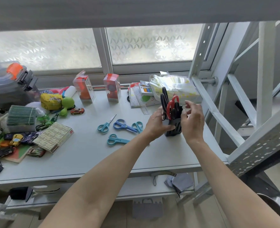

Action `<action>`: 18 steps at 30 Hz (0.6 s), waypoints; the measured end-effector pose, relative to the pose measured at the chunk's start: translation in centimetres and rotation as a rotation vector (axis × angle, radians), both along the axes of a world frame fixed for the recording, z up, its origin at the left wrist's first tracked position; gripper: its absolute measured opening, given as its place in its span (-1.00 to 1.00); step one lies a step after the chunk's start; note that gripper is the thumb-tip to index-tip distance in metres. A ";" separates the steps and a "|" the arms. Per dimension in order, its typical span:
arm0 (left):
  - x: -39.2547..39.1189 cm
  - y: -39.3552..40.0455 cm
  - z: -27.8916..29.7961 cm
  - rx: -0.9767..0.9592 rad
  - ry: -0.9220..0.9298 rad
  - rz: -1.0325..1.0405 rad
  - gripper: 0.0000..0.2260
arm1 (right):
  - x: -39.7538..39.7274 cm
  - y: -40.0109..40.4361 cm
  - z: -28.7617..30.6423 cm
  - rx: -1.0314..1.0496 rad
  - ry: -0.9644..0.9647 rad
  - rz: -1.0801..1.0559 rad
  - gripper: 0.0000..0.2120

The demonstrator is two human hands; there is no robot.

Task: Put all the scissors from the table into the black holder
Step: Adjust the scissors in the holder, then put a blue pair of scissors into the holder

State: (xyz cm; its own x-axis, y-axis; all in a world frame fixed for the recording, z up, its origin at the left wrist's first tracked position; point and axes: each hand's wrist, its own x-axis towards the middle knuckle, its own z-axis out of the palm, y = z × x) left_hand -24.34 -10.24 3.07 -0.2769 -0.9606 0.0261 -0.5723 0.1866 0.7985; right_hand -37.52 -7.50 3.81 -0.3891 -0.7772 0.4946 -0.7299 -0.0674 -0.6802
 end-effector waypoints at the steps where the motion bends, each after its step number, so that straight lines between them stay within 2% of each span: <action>1: 0.6 0.1 0.0 0.008 -0.004 -0.009 -0.29 | 0.2 0.3 0.2 -0.038 -0.018 -0.014 -0.72; 3: 2.3 0.3 -0.1 0.008 -0.005 -0.010 -0.20 | 0.9 1.3 0.6 -0.132 -0.040 -0.045 -0.80; 4: 3.4 0.3 -0.2 -0.014 -0.009 0.014 -0.24 | 1.5 1.9 0.8 -0.179 -0.047 -0.050 -0.84; 6: 6.5 0.4 -0.6 -0.075 -0.008 0.128 -0.44 | 3.2 3.1 0.8 -0.249 -0.045 0.004 -0.90; 9: 11.9 0.7 -1.7 -0.090 -0.052 0.404 -0.70 | 7.2 4.4 -0.1 -0.258 0.018 0.255 -0.93; 11: 15.0 1.1 -2.8 -0.032 -0.146 0.541 -0.72 | 10.0 4.4 -1.5 -0.138 0.083 0.422 -0.88; 14: 17.7 2.2 -3.9 0.075 -0.319 0.621 -0.65 | 13.7 3.6 -3.9 0.171 0.147 0.576 -0.75; 18: 18.4 3.2 -4.4 0.124 -0.363 0.619 -0.62 | 16.8 2.0 -5.4 0.484 0.353 0.613 -0.67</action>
